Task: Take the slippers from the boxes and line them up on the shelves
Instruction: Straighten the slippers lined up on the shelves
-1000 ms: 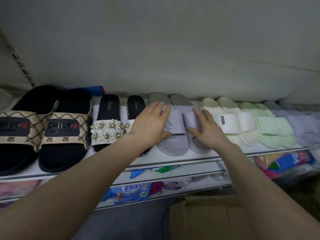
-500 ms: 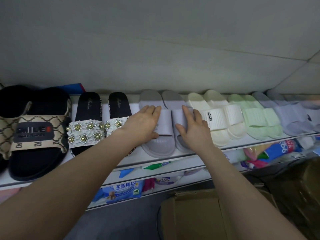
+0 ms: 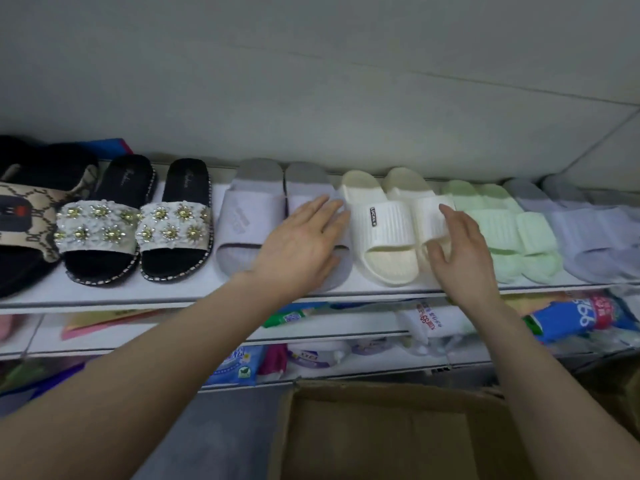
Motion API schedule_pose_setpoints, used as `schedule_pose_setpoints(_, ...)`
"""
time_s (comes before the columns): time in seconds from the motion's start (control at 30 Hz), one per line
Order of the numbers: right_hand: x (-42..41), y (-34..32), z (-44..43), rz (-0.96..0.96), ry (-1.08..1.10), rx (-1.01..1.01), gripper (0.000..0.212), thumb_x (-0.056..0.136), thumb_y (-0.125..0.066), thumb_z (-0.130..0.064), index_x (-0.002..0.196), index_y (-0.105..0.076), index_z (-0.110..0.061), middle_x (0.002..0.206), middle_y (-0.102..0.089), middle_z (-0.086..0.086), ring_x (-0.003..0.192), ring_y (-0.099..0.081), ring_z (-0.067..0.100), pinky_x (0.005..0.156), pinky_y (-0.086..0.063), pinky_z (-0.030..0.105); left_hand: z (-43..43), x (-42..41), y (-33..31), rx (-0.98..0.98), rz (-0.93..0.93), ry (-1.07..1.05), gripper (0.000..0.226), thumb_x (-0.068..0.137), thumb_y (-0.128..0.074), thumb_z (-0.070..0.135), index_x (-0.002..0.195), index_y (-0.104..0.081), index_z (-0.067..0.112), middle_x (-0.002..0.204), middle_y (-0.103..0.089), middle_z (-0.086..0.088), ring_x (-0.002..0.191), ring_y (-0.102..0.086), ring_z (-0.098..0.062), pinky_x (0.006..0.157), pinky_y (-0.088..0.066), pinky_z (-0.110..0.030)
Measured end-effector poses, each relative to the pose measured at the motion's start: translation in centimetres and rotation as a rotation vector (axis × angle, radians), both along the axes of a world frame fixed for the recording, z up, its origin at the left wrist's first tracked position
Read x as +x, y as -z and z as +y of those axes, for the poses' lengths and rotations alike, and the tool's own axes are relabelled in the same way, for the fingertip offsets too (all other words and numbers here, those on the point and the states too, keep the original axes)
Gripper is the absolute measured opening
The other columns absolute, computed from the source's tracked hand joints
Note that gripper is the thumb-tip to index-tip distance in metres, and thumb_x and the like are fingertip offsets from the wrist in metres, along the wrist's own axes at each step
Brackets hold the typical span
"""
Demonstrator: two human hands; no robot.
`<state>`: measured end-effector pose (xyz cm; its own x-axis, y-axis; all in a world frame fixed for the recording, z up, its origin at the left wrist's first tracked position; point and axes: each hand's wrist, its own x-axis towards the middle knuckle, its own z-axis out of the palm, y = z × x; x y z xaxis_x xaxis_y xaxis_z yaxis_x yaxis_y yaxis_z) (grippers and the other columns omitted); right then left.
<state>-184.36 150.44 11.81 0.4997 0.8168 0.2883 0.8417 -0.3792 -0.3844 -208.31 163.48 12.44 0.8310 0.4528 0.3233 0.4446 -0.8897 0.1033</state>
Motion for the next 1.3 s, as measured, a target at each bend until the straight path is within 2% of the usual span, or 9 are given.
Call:
schedule_pose_setpoints(0.1, 3.7, -1.1, -0.6, -0.006, -0.103, -0.085, 0.069, 0.089, -0.058, -0.011, 0.152, -0.029, -0.015, 0.154, -0.031, 0.016, 0.139, -0.032, 0.032, 0.112, -0.027, 0.036, -2.8, 5.3, 0.1, -0.018, 0.038, -0.057, 0.072, 0.073, -0.079, 0.022, 0.135, -0.050, 0.001, 0.139, -0.050, -0.020, 0.128, -0.047, -0.038, 0.106, -0.038, -0.043)
schedule_pose_setpoints(0.2, 6.7, -2.0, 0.4, 0.018, -0.201, -0.313, 0.089, 0.084, -0.063, -0.014, 0.156, -0.012, -0.028, 0.163, -0.010, 0.008, 0.148, -0.015, 0.026, 0.117, -0.023, 0.034, -3.7, 9.3, -0.1, -0.100, 0.109, -0.174, 0.082, 0.085, -0.068, 0.018, 0.150, -0.020, 0.005, 0.156, -0.022, -0.018, 0.144, -0.020, -0.034, 0.117, -0.018, -0.038)
schedule_pose_setpoints(0.3, 8.0, -2.1, 2.2, 0.012, -0.273, -0.470, 0.100, 0.081, -0.064, -0.009, 0.156, -0.002, -0.034, 0.164, 0.003, 0.001, 0.150, -0.006, 0.024, 0.118, -0.023, 0.036, -3.3, 11.0, -0.1, -0.159, 0.223, -0.274, 0.088, 0.091, -0.060, 0.020, 0.152, 0.001, 0.011, 0.159, -0.005, -0.016, 0.147, -0.008, -0.033, 0.118, -0.014, -0.038)
schedule_pose_setpoints(0.5, 8.4, -1.6, 2.0, 0.018, -0.336, -0.390, 0.093, 0.082, -0.064, -0.005, 0.155, -0.014, -0.033, 0.163, -0.011, -0.003, 0.144, -0.024, 0.026, 0.114, -0.030, 0.036, -3.7, 11.2, 0.4, -0.172, 0.217, -0.267, 0.086, 0.092, -0.057, 0.013, 0.152, 0.005, 0.013, 0.157, -0.012, -0.015, 0.142, -0.022, -0.031, 0.113, -0.027, -0.038)
schedule_pose_setpoints(0.63, 7.4, -0.7, 0.5, -0.002, -0.299, -0.388, 0.095, 0.084, -0.052, 0.003, 0.155, -0.003, -0.037, 0.165, 0.002, -0.004, 0.148, -0.016, 0.029, 0.115, -0.030, 0.039, -4.1, 11.1, 1.1, -0.143, 0.228, -0.273, 0.095, 0.089, -0.059, 0.006, 0.151, 0.011, 0.017, 0.160, -0.003, -0.013, 0.145, -0.017, -0.030, 0.114, -0.026, -0.037)
schedule_pose_setpoints(0.87, 6.2, -0.5, -1.4, 0.121, -0.315, -0.363, 0.086, 0.090, -0.041, -0.001, 0.155, 0.005, -0.034, 0.163, 0.019, -0.005, 0.151, 0.006, 0.028, 0.123, -0.008, 0.039, -4.0, 11.6, 0.6, -0.173, 0.274, -0.283, 0.101, 0.089, -0.059, 0.004, 0.148, 0.022, 0.018, 0.159, 0.012, -0.014, 0.148, -0.003, -0.030, 0.116, -0.017, -0.038)
schedule_pose_setpoints(0.97, 8.1, -1.4, -2.8, 0.107, -0.308, -0.238, 0.076, 0.093, -0.040, -0.004, 0.157, -0.007, -0.030, 0.165, 0.004, -0.004, 0.151, -0.003, 0.019, 0.123, -0.014, 0.037, -5.2, 11.9, -0.1, -0.122, 0.212, -0.302, 0.090, 0.087, -0.053, -0.001, 0.151, 0.009, 0.008, 0.158, 0.010, -0.020, 0.147, 0.000, -0.035, 0.117, -0.013, -0.043)
schedule_pose_setpoints(1.1, 13.2, -1.2, -6.5, 0.045, -0.142, -0.132, 0.071, 0.094, -0.043, -0.008, 0.156, -0.014, -0.026, 0.164, -0.011, 0.002, 0.150, -0.012, 0.017, 0.121, -0.019, 0.035, -7.5, 14.3, -0.3, 0.010, -0.056, -0.220, 0.076, 0.067, -0.051, -0.010, 0.142, -0.037, -0.004, 0.150, -0.030, -0.027, 0.139, -0.029, -0.043, 0.112, -0.026, -0.049)
schedule_pose_setpoints(1.3, 23.4, -0.2, -9.8, -0.009, -0.170, -0.291, 0.076, 0.090, -0.051, -0.014, 0.156, -0.014, -0.019, 0.164, -0.010, 0.009, 0.150, -0.012, 0.023, 0.121, -0.019, 0.038, -12.5, 24.8, 0.6, -0.048, -0.081, -0.097, 0.071, 0.079, -0.067, -0.002, 0.143, -0.037, -0.002, 0.150, -0.031, -0.025, 0.138, -0.033, -0.040, 0.110, -0.026, -0.043)
